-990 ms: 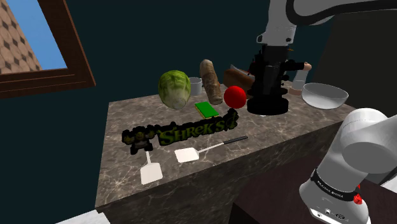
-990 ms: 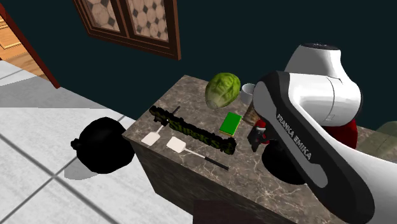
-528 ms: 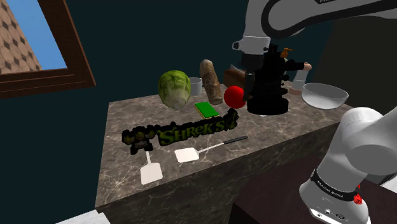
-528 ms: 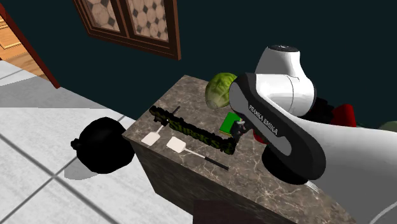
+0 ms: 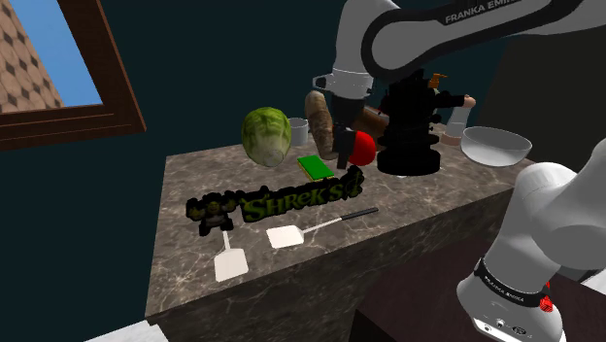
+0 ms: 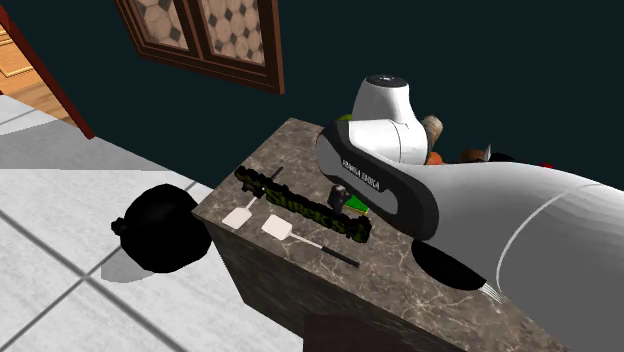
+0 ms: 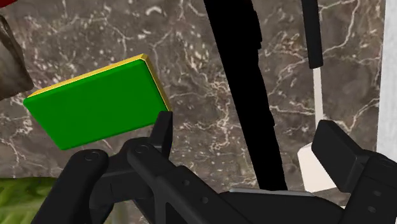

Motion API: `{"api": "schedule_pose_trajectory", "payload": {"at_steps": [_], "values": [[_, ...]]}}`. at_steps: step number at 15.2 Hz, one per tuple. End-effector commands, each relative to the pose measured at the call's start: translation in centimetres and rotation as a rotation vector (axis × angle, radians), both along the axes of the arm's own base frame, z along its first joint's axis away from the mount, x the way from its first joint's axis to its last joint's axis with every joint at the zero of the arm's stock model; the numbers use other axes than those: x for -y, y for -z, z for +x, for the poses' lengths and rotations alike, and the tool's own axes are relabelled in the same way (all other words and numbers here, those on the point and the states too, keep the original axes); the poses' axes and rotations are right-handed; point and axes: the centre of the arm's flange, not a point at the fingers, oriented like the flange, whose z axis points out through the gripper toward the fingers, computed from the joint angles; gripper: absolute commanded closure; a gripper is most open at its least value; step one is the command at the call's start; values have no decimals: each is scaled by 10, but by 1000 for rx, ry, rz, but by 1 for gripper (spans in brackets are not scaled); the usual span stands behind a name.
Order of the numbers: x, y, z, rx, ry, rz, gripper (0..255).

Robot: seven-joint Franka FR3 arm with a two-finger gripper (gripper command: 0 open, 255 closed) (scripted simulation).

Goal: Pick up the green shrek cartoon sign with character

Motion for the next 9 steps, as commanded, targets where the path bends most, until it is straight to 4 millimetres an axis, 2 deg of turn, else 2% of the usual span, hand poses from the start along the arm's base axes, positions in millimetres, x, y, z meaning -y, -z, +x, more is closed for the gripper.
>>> {"api": "schedule_pose_trajectory", "payload": {"at_steps": [1, 7, 9], "values": [[-21, 6, 11, 22, -84, 7, 0], [-91, 20, 24, 83, -329, 27, 0], [-95, 26, 24, 87, -343, 28, 0]]}}
